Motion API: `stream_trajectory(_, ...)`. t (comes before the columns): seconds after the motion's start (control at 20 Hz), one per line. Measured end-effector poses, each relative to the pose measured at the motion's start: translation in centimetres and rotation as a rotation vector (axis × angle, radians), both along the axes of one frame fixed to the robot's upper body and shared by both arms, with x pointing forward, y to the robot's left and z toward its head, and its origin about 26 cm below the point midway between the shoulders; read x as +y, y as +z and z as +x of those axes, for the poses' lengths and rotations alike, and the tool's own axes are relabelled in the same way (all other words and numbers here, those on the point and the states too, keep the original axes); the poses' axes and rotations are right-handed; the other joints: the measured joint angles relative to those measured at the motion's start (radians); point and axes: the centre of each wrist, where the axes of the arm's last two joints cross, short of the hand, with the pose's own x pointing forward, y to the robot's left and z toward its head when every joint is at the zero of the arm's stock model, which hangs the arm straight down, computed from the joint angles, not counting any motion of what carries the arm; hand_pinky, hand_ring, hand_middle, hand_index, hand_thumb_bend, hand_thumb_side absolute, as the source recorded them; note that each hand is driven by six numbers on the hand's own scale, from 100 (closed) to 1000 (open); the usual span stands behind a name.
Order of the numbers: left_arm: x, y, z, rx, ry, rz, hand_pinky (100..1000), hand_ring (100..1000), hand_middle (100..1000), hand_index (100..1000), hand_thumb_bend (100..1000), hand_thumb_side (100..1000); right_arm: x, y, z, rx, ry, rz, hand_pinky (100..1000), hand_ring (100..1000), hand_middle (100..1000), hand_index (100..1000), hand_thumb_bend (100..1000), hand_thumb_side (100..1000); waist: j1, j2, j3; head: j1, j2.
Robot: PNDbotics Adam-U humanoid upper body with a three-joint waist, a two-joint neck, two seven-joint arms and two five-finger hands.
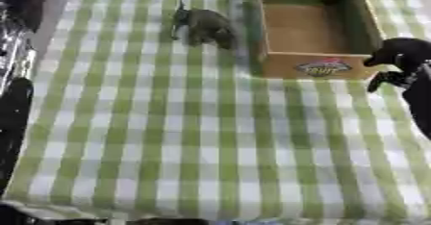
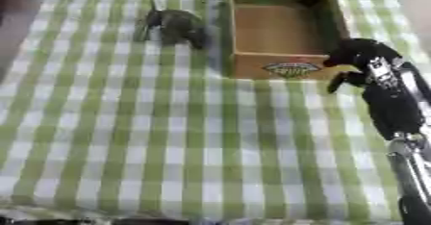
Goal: Pick up objects on the table and place them in the box.
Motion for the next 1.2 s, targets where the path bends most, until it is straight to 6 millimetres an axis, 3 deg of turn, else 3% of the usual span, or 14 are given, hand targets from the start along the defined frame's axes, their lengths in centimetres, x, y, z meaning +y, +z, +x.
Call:
stream_trajectory(0.6, 0.0, 0.0, 0.0, 0.0, 0.0, 0.0, 595, 541, 550, 651, 100, 628, 0.0, 0.0, 0.0, 0.0, 0.0, 0.0, 400, 671, 612, 738, 100, 714, 0.0, 0.0, 0.0, 0.004, 0.0)
stream_trajectory(0.8, 0.0, 0.0, 0.0, -0.002, -0.004, 0.005, 598, 544, 555, 656, 100, 582, 0.0, 0.0, 0.0, 0.0, 0.0, 0.0, 400, 671, 612, 738, 100, 713, 0.0, 0.0, -0.001, 0.004, 0.0)
stream_trajectory(1.0, -0.7, 1.0, 0.3, -0.034, -0.021, 0.086, 611, 568, 580, 681, 104, 438, 0.0, 0.0, 0.0, 0.0, 0.0, 0.0, 399, 671, 612, 738, 100, 712, 0.0, 0.0, -0.003, 0.006, 0.0)
stream_trajectory(1.2, -1.7, 3.3, 1.0, -0.107, -0.032, 0.306, 650, 612, 637, 729, 167, 265, 0.0, 0.0, 0.0, 0.001, 0.001, -0.001, 399, 671, 612, 738, 100, 712, 0.001, -0.001, -0.01, 0.012, 0.0)
